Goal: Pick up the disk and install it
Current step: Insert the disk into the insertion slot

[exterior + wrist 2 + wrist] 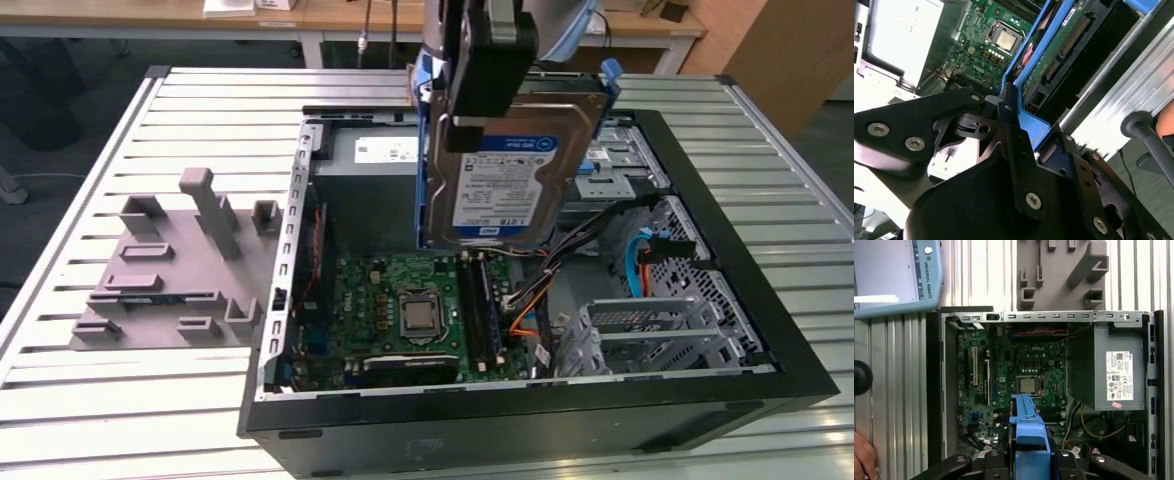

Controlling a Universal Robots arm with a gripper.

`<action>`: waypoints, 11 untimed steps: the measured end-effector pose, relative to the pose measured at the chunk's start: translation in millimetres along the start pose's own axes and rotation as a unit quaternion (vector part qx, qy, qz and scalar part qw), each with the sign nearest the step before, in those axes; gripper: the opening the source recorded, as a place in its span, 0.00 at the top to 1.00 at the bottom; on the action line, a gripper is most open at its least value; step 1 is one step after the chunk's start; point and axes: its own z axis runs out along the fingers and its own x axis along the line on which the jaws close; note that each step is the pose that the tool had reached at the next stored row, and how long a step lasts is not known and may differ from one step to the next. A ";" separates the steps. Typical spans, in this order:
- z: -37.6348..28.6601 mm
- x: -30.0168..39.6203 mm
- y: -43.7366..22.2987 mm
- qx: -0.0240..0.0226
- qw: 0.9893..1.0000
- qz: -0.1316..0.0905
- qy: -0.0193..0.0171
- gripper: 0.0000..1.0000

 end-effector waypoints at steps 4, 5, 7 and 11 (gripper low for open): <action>1.2 3.1 -11.4 0.000 1.000 0.000 0.000 0.64; 1.4 3.3 -14.9 0.000 1.000 0.000 0.000 0.64; 2.1 3.6 -20.9 0.000 1.000 0.000 0.000 0.64; 3.8 7.4 -23.0 0.000 1.000 0.000 0.000 0.64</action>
